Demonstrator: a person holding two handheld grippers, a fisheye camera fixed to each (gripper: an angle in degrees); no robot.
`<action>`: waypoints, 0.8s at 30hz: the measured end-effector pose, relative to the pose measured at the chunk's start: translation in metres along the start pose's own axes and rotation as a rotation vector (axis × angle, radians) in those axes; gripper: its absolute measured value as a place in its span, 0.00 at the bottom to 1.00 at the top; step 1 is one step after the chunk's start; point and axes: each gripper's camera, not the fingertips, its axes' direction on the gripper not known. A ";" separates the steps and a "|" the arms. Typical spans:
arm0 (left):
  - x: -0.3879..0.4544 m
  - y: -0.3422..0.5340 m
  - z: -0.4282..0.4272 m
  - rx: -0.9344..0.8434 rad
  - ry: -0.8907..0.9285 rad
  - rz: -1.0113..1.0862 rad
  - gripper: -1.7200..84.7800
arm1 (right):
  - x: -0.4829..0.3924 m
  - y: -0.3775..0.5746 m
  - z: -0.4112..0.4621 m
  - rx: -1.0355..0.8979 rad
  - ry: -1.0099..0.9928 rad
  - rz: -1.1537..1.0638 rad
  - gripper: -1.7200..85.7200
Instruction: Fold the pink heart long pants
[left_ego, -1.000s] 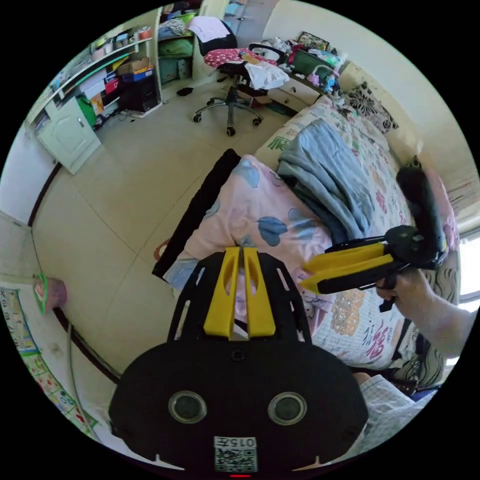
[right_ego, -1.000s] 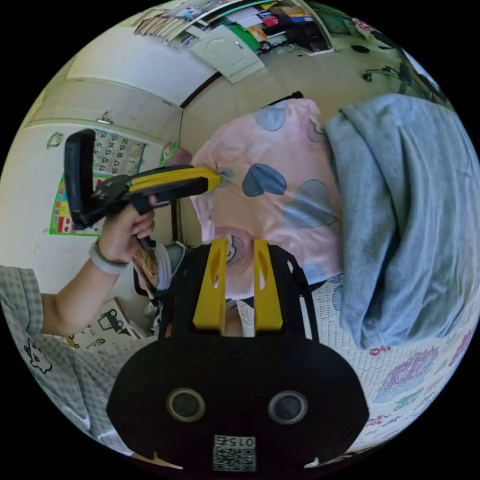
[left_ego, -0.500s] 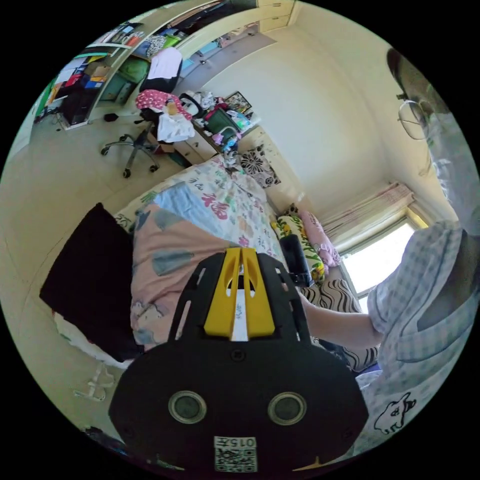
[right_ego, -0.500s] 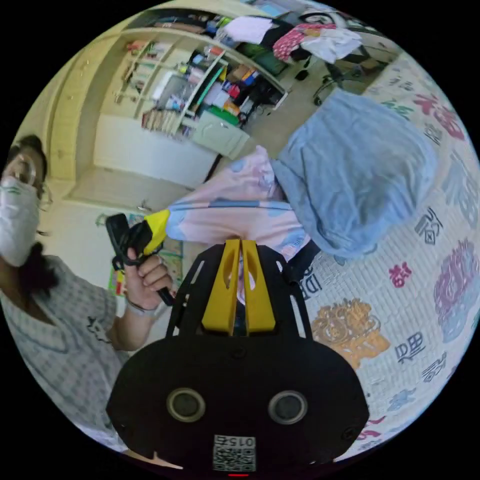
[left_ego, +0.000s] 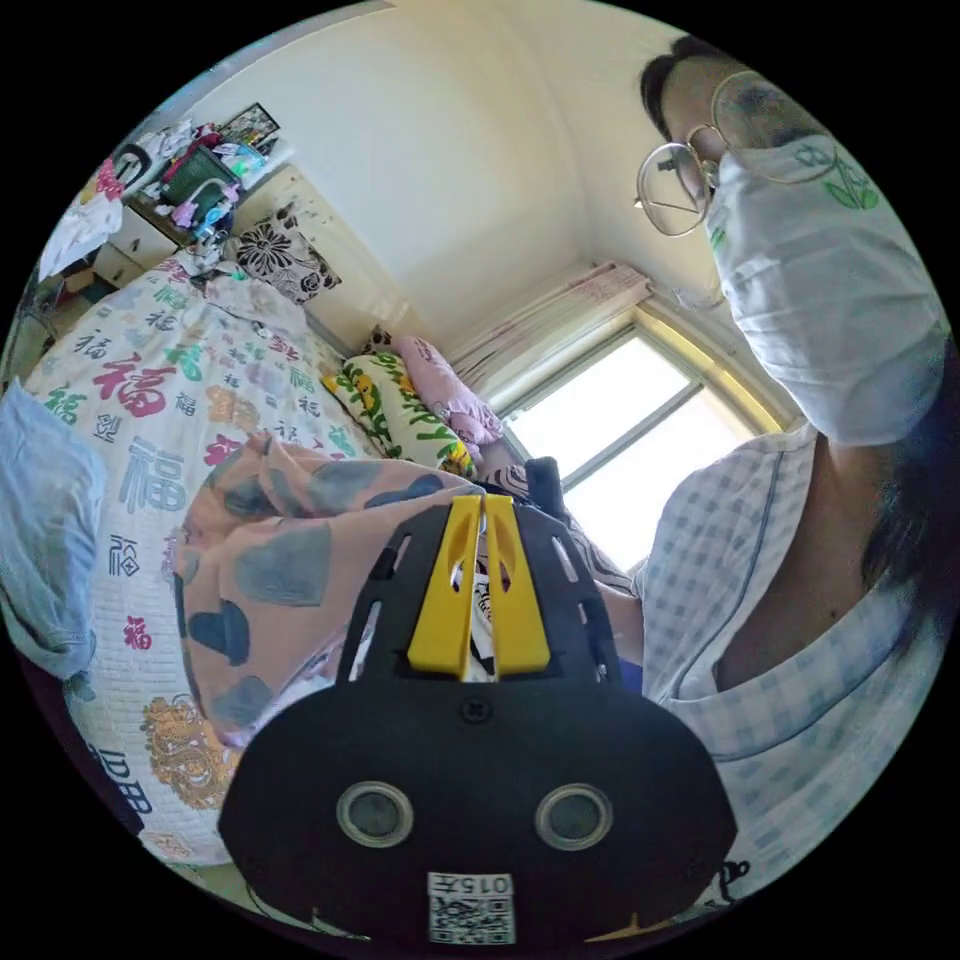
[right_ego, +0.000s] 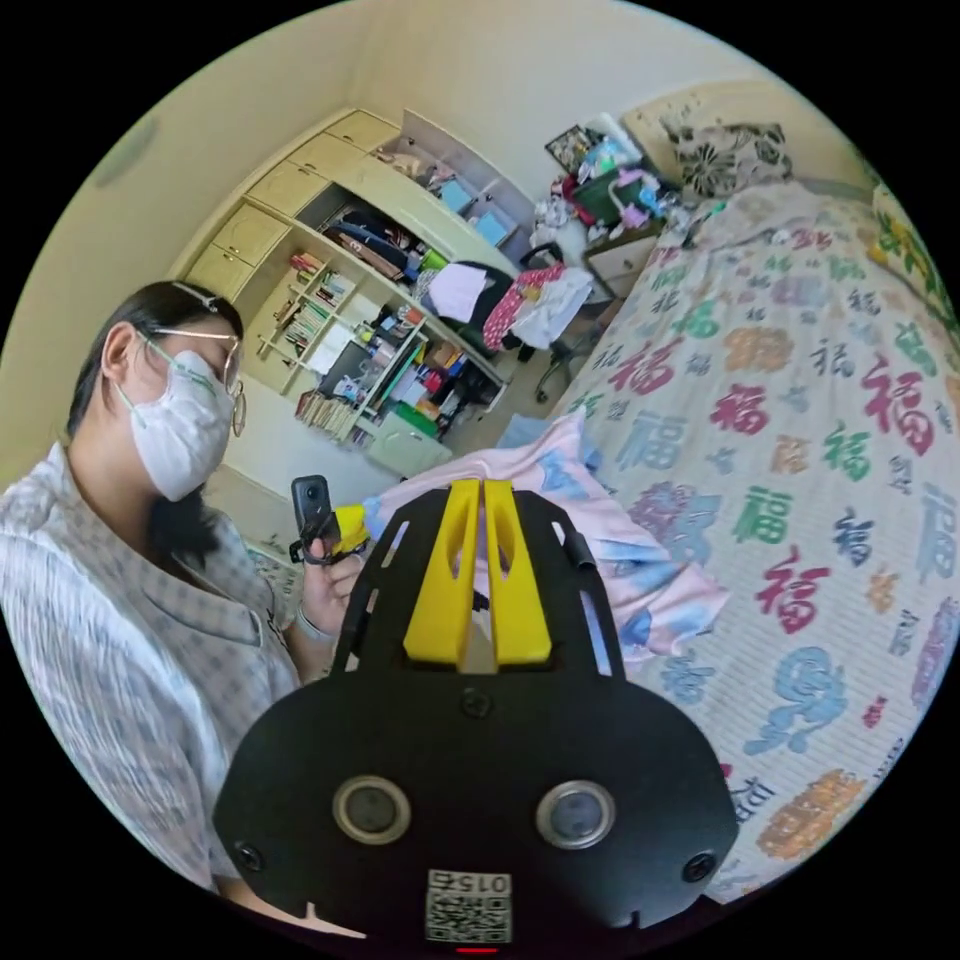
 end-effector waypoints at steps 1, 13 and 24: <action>0.003 0.001 0.021 -0.033 0.004 -0.005 0.01 | 0.005 0.005 -0.024 0.024 0.047 -0.018 0.02; -0.026 0.049 0.191 -0.353 -0.014 -0.304 0.01 | 0.137 0.110 -0.139 -0.047 0.134 0.370 0.03; -0.025 -0.009 0.072 -0.117 -1.082 -0.351 0.01 | 0.209 0.130 -0.135 0.006 -0.043 0.493 0.07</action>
